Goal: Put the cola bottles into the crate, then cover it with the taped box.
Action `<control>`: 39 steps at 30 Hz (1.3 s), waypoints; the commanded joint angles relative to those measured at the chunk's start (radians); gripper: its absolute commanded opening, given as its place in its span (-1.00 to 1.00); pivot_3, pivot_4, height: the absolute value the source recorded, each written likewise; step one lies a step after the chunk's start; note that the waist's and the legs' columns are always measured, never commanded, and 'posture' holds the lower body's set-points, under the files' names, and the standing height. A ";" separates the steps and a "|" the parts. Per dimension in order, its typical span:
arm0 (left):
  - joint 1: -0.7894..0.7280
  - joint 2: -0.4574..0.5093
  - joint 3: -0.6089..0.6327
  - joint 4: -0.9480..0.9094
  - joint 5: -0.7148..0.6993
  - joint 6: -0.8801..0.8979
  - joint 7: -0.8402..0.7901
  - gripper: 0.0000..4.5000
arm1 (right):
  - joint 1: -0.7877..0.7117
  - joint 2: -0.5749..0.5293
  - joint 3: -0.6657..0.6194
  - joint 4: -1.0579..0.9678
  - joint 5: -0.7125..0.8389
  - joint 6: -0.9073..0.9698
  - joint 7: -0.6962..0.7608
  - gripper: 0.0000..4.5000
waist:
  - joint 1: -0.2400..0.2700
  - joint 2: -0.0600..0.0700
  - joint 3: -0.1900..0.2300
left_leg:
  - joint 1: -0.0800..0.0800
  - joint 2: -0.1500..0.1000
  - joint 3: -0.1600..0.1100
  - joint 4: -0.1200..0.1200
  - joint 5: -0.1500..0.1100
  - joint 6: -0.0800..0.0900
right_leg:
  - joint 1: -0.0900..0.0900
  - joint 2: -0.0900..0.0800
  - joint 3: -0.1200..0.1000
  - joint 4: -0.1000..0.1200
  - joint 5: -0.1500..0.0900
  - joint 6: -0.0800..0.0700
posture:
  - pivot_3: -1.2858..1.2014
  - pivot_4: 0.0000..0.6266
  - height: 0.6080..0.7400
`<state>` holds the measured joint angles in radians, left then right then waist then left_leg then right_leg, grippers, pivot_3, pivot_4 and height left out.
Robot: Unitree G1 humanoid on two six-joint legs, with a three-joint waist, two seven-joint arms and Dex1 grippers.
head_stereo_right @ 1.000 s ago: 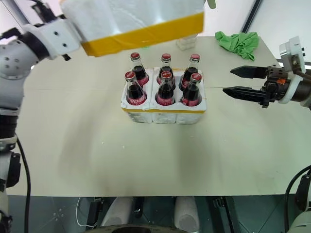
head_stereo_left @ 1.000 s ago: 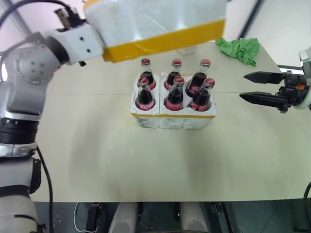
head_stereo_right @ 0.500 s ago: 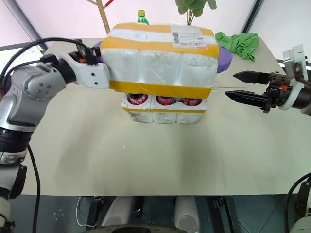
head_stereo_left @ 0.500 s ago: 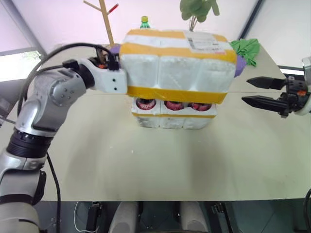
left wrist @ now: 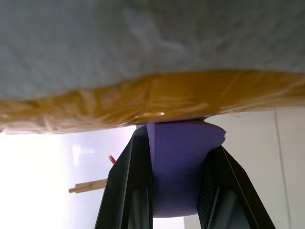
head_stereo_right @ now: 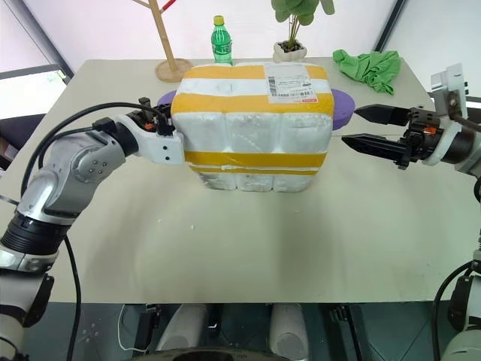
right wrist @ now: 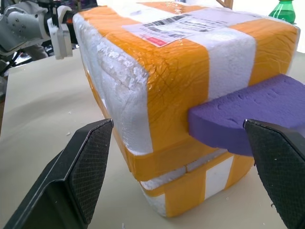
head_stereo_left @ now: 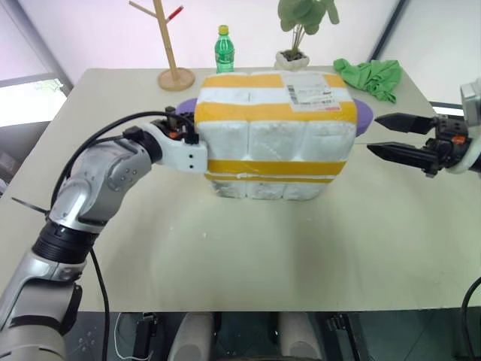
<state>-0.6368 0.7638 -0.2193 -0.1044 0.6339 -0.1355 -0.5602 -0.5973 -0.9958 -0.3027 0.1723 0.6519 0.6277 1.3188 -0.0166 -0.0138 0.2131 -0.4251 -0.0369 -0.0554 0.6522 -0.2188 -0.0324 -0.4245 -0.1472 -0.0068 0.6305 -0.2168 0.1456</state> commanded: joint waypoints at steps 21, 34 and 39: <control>0.240 0.106 0.487 -0.322 -0.850 0.385 -0.388 0.97 | -0.062 -0.034 0.020 0.069 -0.035 -0.026 0.025 1.00 | -0.004 0.000 0.000 | 0.000 0.001 -0.001 0.000 0.000 0.000 | 0.000 0.001 0.000 0.000 0.000 0.000 | 0.03 -0.52 1.00; 0.365 0.184 0.775 -0.342 -1.379 0.876 -0.358 0.97 | -0.114 -0.065 0.052 0.174 -0.094 -0.081 0.104 1.00 | 0.000 0.000 0.000 | 0.000 0.002 -0.001 0.000 0.000 0.000 | 0.001 0.003 0.000 -0.001 0.000 -0.001 | 0.03 -0.52 1.00; 0.355 0.252 0.936 -0.280 -1.705 1.135 -0.377 0.97 | -0.079 -0.104 0.061 0.225 -0.129 -0.143 0.174 1.00 | -0.011 0.000 0.000 | 0.001 0.002 -0.002 -0.002 0.000 0.000 | 0.000 0.004 0.000 -0.001 -0.001 -0.001 | 0.03 -0.52 1.00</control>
<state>-0.2789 0.9897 0.6471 -0.3826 -0.9850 0.9541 -0.9243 -0.6783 -1.0757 -0.2290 0.3877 0.5324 0.5169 1.4694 -0.0281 -0.0136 0.2133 -0.4245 -0.0341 -0.0571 0.6506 -0.2189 -0.0323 -0.4244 -0.1432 -0.0065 0.6297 -0.2174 0.1449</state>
